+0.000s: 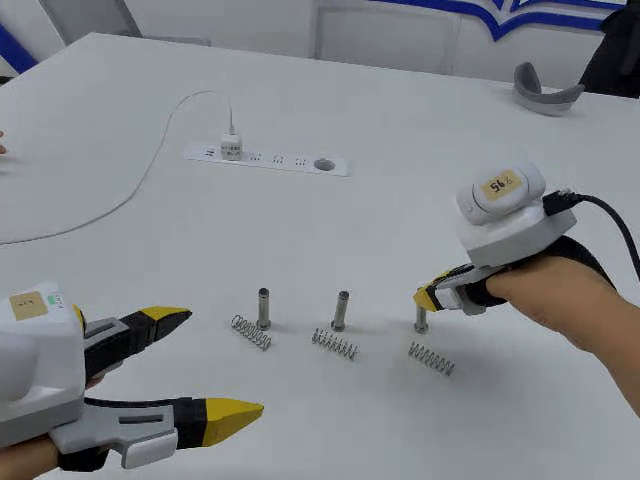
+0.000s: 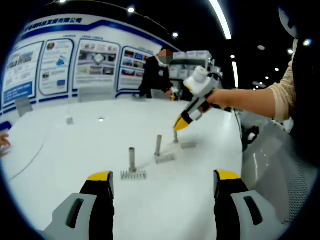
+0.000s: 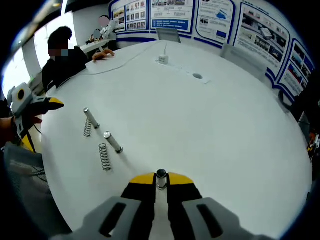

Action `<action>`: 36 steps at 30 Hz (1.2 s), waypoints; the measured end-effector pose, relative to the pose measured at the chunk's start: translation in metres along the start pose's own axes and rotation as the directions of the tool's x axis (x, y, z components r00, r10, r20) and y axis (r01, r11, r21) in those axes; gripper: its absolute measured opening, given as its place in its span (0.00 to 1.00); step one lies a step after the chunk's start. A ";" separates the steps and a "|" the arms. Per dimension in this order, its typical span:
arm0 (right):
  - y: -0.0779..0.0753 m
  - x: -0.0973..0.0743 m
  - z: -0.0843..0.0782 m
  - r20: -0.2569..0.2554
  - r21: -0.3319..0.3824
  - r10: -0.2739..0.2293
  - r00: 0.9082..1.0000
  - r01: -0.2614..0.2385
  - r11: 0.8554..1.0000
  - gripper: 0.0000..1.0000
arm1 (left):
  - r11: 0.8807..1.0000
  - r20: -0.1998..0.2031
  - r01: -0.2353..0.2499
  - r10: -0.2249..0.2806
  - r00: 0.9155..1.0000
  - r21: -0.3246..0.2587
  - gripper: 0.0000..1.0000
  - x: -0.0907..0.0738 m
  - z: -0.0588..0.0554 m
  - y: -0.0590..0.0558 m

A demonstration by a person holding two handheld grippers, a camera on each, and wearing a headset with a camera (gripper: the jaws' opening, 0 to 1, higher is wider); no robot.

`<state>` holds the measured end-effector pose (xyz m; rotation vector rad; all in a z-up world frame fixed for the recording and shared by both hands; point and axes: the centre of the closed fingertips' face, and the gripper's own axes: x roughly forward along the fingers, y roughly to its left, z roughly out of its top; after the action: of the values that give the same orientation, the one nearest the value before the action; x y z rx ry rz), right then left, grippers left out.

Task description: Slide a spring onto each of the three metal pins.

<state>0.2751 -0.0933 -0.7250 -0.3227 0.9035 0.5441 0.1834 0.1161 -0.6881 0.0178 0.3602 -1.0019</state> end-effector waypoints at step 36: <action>0.007 -0.009 -0.007 0.018 -0.050 -0.012 1.000 0.013 0.999 0.11 | 1.000 0.003 0.002 -0.002 1.000 0.014 0.83 0.000 0.004 -0.001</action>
<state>0.2623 -0.0940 -0.7222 -0.3677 0.8712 0.5579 0.1835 0.1144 -0.6839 0.0287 0.3502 -1.0064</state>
